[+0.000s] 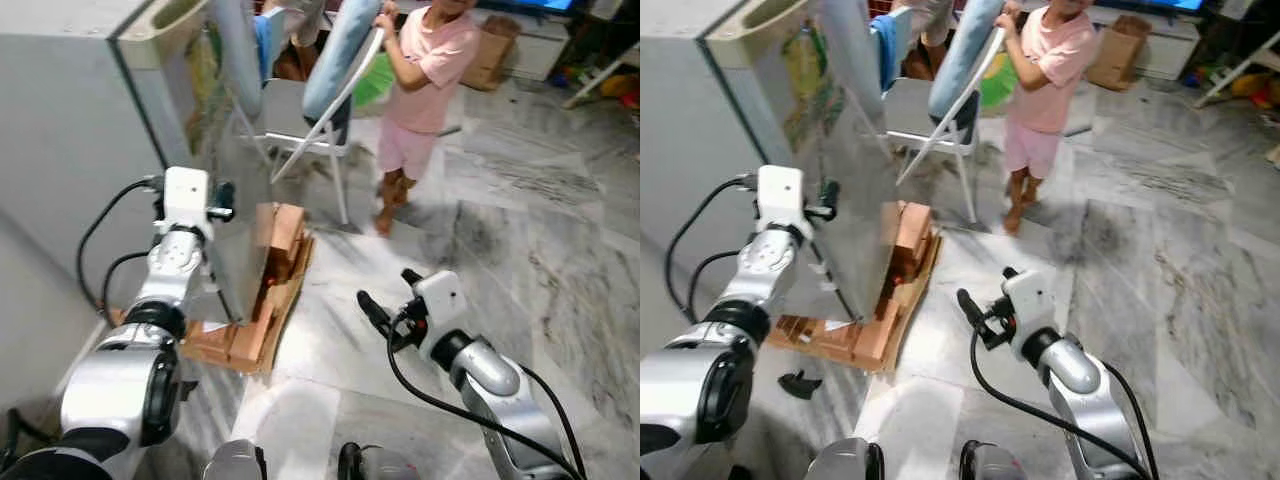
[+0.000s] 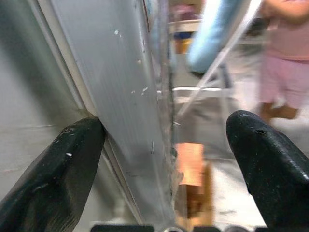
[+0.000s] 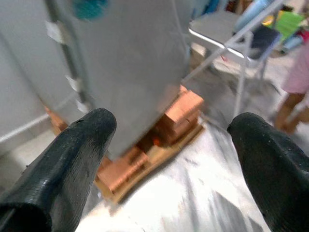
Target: Restocking fridge
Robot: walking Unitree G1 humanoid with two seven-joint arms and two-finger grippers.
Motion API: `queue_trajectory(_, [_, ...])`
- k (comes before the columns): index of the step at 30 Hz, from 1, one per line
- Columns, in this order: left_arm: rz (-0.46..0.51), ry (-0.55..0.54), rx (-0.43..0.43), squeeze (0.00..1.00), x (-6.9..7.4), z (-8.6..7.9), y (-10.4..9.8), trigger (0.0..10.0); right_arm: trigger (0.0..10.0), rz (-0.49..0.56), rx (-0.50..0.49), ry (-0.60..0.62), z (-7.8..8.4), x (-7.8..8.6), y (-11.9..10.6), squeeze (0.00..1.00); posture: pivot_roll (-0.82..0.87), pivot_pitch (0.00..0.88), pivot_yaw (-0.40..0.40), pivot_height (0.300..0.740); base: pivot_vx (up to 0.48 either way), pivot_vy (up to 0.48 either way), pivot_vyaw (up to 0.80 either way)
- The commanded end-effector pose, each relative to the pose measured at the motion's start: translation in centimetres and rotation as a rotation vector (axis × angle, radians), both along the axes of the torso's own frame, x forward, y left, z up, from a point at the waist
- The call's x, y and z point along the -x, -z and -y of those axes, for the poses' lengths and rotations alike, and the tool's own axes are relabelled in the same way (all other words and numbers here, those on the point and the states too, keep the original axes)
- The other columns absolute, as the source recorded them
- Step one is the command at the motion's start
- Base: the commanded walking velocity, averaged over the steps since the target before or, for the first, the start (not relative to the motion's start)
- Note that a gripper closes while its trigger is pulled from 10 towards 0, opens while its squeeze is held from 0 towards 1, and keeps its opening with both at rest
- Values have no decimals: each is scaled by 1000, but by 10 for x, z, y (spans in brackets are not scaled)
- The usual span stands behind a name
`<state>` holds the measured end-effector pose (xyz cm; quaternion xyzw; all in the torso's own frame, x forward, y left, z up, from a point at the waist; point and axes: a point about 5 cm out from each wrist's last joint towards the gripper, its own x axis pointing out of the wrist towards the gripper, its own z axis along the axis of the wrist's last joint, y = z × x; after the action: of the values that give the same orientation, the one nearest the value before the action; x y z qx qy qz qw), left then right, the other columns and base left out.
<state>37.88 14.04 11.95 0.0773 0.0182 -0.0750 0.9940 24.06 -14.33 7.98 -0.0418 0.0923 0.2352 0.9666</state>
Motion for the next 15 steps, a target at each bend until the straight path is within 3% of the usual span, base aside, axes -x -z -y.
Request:
queue_trajectory(1, [69, 251, -24, 0, -1, 58, -18, 10000, 10000, 18, -5, 24, 3, 0, -1, 0, 27, 66, -14, 740, 0, 0, 0])
queue_trajectory(2, [69, 251, -24, 0, -1, 58, -18, 10000, 10000, 18, -5, 24, 3, 0, -1, 0, 27, 66, -14, 740, 0, 0, 0])
queue_trajectory(3, [107, 421, -1, 0, 9, 103, -24, 10000, 10000, 22, 14, 78, 9, 0, 3, 0, 38, 62, -15, 740, 0, 0, 0])
queue_trajectory(4, [107, 421, -1, 0, 9, 103, -24, 10000, 10000, 22, 14, 78, 9, 0, 3, 0, 38, 62, -15, 740, 0, 0, 0])
queue_trajectory(7, [164, 673, 21, 0, 38, 167, -30, 10000, 10000, 23, 51, 186, 25, 1, 8, 0, 48, 57, -17, 740, 0, 0, 0])
queue_trajectory(9, [198, 775, 18, 0, 57, 196, -30, 10000, 10000, 20, 58, 243, 36, 3, 11, 0, 45, 54, -16, 740, 0, 0, 0])
queue_trajectory(12, [200, 772, 20, 0, 61, 200, -28, 10000, 10000, 14, 63, 272, 41, 7, 12, 0, 37, 54, -13, 740, 0, 0, 0])
queue_trajectory(14, [204, 691, 13, 0, 51, 186, -28, 10000, 10000, 20, 45, 256, 39, 11, 12, 0, 33, 55, -10, 740, 0, 0, 0])
queue_trajectory(15, [204, 595, 23, 0, 36, 164, -32, 10000, 10000, 26, 30, 248, 36, 14, 12, 0, 37, 56, -8, 740, 0, 0, 0])
